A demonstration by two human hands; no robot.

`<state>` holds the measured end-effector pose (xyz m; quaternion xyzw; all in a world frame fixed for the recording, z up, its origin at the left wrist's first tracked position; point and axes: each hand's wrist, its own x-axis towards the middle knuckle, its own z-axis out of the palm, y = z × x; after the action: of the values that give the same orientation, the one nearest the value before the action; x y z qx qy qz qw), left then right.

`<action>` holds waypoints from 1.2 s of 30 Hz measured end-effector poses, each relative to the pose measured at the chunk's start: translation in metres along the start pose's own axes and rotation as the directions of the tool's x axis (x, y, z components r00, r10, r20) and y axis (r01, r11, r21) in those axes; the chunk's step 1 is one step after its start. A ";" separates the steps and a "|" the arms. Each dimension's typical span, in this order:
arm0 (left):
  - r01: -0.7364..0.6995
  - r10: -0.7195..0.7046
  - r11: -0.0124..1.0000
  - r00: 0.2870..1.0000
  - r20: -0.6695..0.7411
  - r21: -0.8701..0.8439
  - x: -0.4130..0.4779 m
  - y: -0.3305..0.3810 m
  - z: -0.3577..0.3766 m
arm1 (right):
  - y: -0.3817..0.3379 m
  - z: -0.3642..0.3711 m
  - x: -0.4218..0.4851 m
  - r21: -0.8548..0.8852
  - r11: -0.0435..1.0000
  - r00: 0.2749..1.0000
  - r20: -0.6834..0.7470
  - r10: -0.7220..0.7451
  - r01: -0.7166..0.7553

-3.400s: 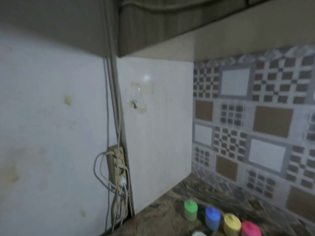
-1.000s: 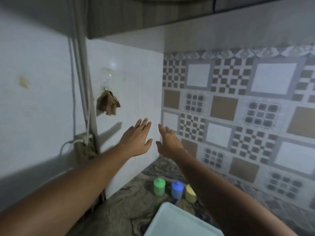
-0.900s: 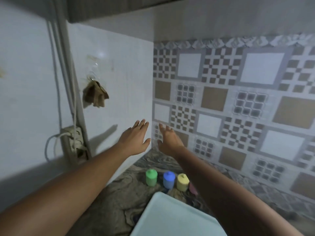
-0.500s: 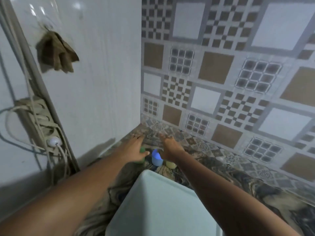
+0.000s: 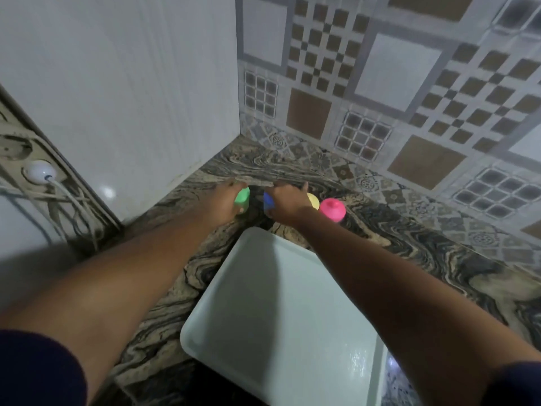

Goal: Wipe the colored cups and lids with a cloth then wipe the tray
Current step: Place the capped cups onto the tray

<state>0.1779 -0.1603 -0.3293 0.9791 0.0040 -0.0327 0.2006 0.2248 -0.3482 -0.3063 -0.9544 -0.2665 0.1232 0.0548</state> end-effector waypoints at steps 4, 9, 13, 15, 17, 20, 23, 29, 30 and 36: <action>-0.038 0.037 0.999 0.999 -0.036 -0.024 0.002 -0.003 0.002 | 0.000 -0.003 0.001 -0.021 1.000 1.000 -0.015 -0.022 0.021; -0.049 0.047 0.998 0.997 -0.061 -0.030 -0.003 -0.007 0.007 | -0.001 -0.008 -0.002 -0.010 1.000 0.998 -0.054 -0.022 0.021; -0.066 0.065 0.998 0.993 -0.102 -0.016 -0.007 0.003 -0.021 | -0.006 -0.034 -0.015 0.018 1.000 0.983 -0.183 -0.019 0.022; -0.086 0.083 0.996 0.987 -0.139 -0.015 -0.011 0.012 -0.037 | -0.011 -0.050 -0.027 0.011 1.000 0.975 -0.223 -0.010 0.013; -0.113 0.107 0.993 0.980 -0.168 -0.026 -0.019 0.022 -0.050 | -0.015 -0.062 -0.042 0.007 1.000 0.966 -0.259 -0.008 0.010; -0.153 0.142 0.987 0.973 -0.184 -0.049 -0.034 0.038 -0.058 | -0.019 -0.069 -0.065 0.008 1.000 0.948 -0.318 0.001 0.002; -0.183 0.173 0.981 0.973 -0.150 -0.058 -0.055 0.052 -0.053 | -0.021 -0.064 -0.094 -0.006 0.999 0.939 -0.343 0.033 -0.037; -0.183 0.185 0.982 0.981 -0.058 0.033 -0.095 0.067 -0.021 | -0.025 -0.021 -0.134 -0.015 0.995 0.961 -0.262 0.090 -0.097; -0.177 0.179 0.983 0.982 -0.053 0.041 -0.099 0.067 -0.015 | -0.027 -0.014 -0.136 -0.010 0.994 0.965 -0.241 0.100 -0.106; -0.150 0.150 0.985 0.989 0.013 0.089 -0.119 0.063 0.014 | -0.029 0.016 -0.150 -0.014 0.990 0.979 -0.157 0.133 -0.137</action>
<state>0.0591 -0.2234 -0.3097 0.9846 -0.0719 -0.0208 0.1581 0.0817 -0.4011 -0.2856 -0.9776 -0.1973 0.0485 0.0549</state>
